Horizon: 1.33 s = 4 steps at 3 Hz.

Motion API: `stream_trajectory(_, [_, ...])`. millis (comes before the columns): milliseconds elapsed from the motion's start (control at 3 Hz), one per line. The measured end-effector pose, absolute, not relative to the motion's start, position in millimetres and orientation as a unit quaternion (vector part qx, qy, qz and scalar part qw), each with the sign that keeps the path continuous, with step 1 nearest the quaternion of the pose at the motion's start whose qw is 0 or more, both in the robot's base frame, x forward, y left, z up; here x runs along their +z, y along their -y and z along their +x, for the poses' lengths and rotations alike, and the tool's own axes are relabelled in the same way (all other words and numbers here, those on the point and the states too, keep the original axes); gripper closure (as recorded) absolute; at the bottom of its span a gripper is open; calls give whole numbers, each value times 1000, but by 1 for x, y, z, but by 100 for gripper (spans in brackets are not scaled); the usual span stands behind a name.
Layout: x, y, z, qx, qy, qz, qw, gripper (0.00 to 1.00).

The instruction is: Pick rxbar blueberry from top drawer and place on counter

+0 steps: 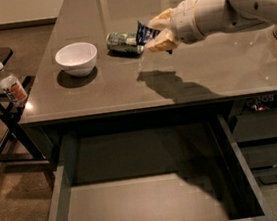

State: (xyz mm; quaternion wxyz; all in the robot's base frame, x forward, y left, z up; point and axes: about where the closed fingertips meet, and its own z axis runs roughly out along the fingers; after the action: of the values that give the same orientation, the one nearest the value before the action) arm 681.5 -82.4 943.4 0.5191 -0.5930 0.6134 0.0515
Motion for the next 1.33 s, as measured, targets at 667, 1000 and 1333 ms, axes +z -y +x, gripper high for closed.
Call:
stream_trajectory(667, [901,77,677,70,-627,-614,475,100])
stream_trajectory(1000, [883,72,677,82,-632,-620,457,100])
stream_trajectory(1333, [883,72,677,82,-632,-620,457,81])
